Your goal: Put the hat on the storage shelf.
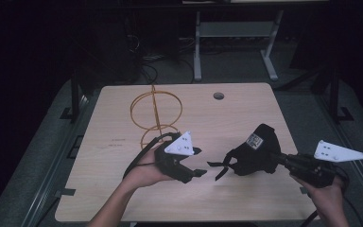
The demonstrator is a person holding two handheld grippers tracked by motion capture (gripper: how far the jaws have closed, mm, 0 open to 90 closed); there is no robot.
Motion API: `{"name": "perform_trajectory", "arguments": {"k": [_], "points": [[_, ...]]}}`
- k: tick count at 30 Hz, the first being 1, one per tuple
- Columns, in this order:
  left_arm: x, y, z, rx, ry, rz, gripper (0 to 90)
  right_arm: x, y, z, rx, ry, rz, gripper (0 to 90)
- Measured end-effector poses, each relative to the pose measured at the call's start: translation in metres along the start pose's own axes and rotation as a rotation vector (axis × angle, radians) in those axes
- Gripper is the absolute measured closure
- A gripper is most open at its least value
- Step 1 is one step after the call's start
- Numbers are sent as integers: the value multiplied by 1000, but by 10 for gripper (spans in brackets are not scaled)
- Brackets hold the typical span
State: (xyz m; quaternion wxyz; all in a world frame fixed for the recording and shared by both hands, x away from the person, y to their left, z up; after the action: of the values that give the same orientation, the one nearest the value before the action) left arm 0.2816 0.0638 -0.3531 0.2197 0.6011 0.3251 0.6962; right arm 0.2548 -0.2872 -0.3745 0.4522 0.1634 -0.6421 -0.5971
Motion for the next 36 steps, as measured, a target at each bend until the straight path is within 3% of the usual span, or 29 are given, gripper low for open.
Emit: {"name": "perform_trajectory", "arguments": {"k": [7,17,23,36], "points": [[4,-31,-2,22,52,8,355,2,25,-9,15,10,23,874],[-4,-63,-3,71,66,1,336,-5,50,-18,33,20,57,874],[-12,-74,-5,71,76,42,324,-14,68,-18,45,23,68,873],[-14,-82,-4,72,81,42,317,-33,105,-13,97,61,79,873]]}}
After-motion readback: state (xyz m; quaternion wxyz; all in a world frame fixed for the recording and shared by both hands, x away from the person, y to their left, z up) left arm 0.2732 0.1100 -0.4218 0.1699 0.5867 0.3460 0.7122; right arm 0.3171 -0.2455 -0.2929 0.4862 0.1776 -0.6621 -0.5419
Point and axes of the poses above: each handheld gripper's, and its own axes: x roughly backward along the jaws, y roughly out of its top, z roughly to its left, the point moved 3 cm from there along -x, roughly forward along the jaws, and after that the axes turned 5 degrees about z, right-handed, at the moved point
